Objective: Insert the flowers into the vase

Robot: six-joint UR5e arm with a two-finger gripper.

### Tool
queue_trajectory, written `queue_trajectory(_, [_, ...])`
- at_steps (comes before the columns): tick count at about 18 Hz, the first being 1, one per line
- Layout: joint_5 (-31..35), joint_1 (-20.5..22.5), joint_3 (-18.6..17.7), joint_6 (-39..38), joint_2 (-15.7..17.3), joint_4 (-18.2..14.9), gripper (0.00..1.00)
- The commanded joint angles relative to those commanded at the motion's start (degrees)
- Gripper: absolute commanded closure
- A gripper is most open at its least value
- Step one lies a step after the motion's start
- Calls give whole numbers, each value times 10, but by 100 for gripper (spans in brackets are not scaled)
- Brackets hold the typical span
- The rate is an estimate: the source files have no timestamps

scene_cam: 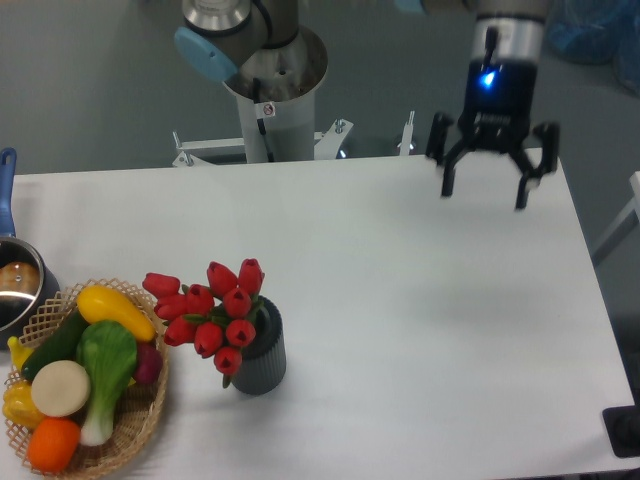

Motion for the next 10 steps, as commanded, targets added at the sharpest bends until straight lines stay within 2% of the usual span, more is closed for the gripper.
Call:
queue_trajectory(2, [56, -2, 17, 45, 8, -46, 0])
queue_trajectory(5, [125, -2, 26, 135, 18, -89, 0])
queue_trajectory(10, [144, -3, 19, 157, 25, -87, 0])
